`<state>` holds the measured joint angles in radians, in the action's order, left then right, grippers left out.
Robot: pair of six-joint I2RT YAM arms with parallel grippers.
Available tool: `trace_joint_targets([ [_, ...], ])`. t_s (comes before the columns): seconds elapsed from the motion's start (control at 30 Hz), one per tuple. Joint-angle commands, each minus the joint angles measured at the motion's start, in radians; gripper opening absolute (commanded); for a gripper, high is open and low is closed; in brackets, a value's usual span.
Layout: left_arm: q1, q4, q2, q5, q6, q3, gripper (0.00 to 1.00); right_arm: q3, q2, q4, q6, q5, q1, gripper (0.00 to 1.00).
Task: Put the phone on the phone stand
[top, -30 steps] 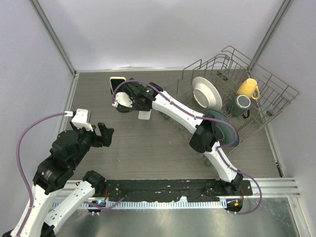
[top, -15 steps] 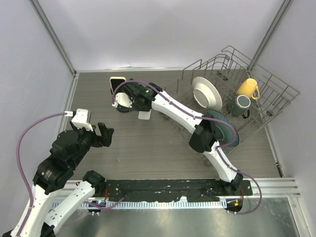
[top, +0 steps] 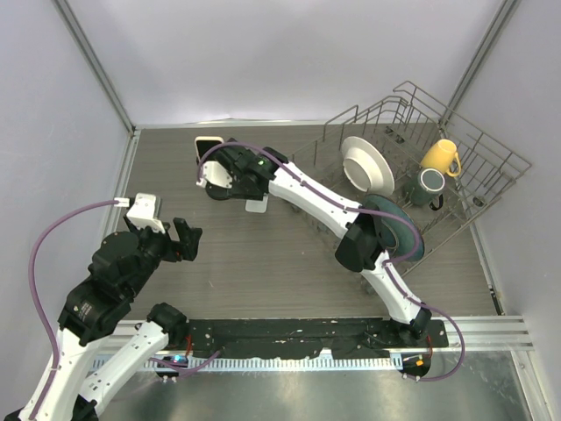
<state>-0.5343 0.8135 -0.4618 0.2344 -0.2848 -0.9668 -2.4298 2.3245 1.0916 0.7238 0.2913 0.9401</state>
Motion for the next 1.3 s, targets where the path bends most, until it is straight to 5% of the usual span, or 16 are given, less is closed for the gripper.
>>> trace_joint_targets([
  [0.0,0.003,-0.008,0.005,-0.015,-0.002,-0.023,0.83,-0.057,-0.011,-0.061,0.009,0.049,-0.011,0.56],
  [1.27,0.003,-0.014,-0.014,-0.041,-0.024,0.003,0.83,-0.049,0.016,-0.217,0.069,-0.270,-0.167,0.56],
])
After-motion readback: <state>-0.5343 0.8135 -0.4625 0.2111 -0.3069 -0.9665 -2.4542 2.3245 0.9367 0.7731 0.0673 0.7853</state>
